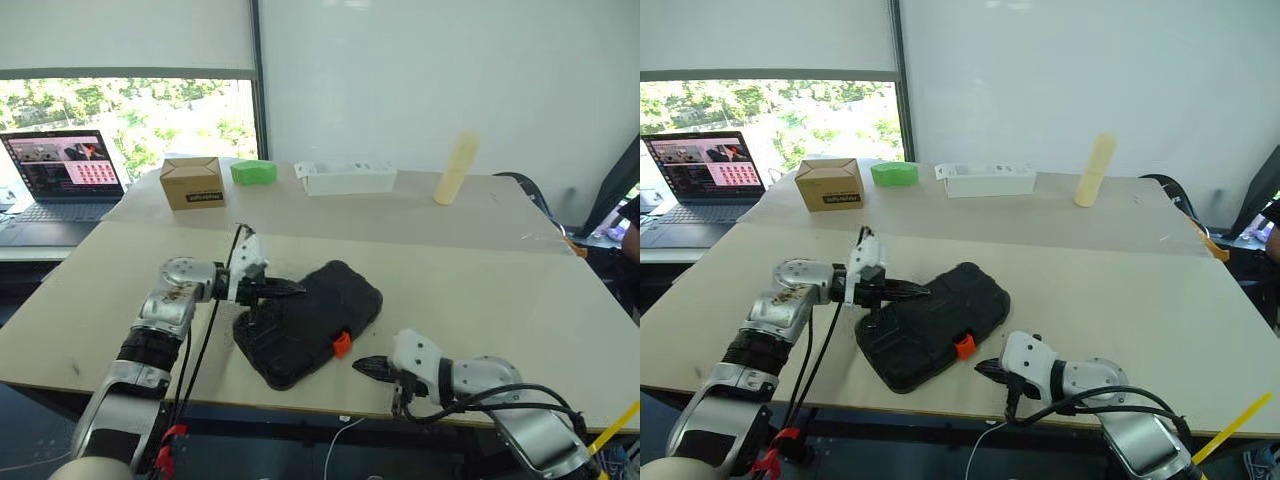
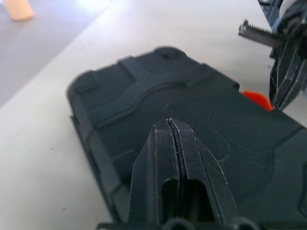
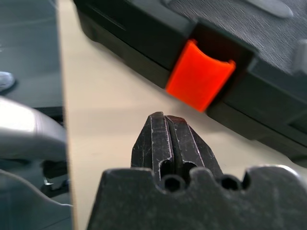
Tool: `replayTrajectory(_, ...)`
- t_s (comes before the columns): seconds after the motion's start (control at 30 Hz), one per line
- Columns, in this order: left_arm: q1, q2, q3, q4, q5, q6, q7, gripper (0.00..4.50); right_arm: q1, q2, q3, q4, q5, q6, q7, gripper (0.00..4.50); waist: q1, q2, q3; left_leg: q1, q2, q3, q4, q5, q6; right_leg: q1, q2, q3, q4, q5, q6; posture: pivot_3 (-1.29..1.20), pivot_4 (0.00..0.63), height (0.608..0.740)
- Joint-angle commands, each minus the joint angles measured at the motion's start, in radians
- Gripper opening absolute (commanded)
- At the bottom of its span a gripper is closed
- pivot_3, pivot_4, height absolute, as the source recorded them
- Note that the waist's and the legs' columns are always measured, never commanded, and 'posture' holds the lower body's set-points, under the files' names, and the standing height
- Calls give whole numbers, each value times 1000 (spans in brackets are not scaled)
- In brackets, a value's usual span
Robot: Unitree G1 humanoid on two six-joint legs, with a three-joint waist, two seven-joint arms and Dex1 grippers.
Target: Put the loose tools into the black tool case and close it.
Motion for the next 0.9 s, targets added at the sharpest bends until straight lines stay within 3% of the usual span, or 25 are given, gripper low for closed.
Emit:
replayTrajectory(0.03, -24, -24, -42, 19, 66, -1, 62, 65, -52, 20, 14, 21, -32, -26, -17, 0, 1, 0, 0, 0, 0, 0, 0, 0, 0, 0, 0, 0, 0, 0, 0, 0, 150, 740)
replayTrajectory(0.57, 38, 18, -146, -21, 167, 143, 72, 65, -155, 114, 46, 126, -80, -43, -33, 0, -13, 0, 0, 8, 2, 0, -1, 1, -1, 5, 1, 2, 4, 0, -1, 0, 150, 740)
replayTrajectory(0.9, 65, 9, -165, 54, 188, 127, 93, 65, -227, 144, 59, 174, -98, -19, -31, 0, -21, 1, -1, 11, 2, 1, 0, 2, -2, 6, 2, 4, 5, 0, -1, 0, 150, 740)
